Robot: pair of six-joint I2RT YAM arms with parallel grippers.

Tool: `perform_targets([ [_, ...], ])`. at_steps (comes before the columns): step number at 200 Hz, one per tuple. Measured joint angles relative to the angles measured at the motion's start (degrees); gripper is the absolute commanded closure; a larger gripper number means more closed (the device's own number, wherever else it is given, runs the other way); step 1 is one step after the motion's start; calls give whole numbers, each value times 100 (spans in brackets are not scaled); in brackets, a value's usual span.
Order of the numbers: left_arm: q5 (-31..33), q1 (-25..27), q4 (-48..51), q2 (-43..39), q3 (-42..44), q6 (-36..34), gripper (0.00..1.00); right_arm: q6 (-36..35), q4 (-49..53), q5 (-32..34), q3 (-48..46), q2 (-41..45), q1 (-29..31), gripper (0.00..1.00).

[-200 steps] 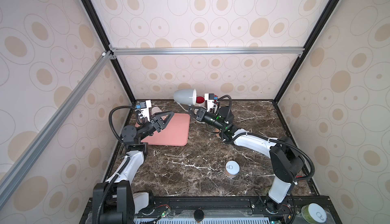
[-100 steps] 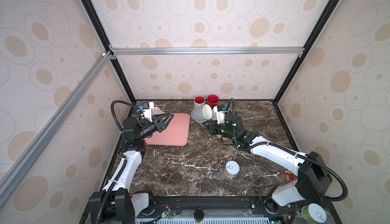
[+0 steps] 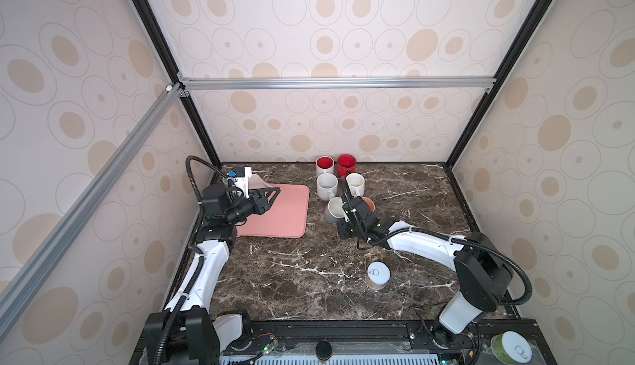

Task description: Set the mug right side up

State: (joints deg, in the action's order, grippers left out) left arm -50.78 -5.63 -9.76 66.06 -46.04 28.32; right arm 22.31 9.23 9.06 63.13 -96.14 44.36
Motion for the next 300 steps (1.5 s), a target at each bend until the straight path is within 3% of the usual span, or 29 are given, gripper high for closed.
perform_targets([
  [65,688,-11,1725,-79,-516,-1113,48,-133,868,560,916,-846,37,100],
  [96,1172,-11,2243,-282,-627,-1532,46,-186,1064,671,1211,-1132,55,88],
  [123,1445,-11,2430,-267,-627,-1620,45,-236,1207,713,1353,-1189,61,62],
  [159,1825,-11,2603,-66,-684,-1611,48,-251,1250,813,1412,-1152,68,54],
  [232,3241,162,3257,1134,-2157,-1469,48,-354,1102,848,1235,-74,70,52],
  [300,4424,525,3442,3289,-4039,-1419,44,-348,909,396,557,498,76,52],
])
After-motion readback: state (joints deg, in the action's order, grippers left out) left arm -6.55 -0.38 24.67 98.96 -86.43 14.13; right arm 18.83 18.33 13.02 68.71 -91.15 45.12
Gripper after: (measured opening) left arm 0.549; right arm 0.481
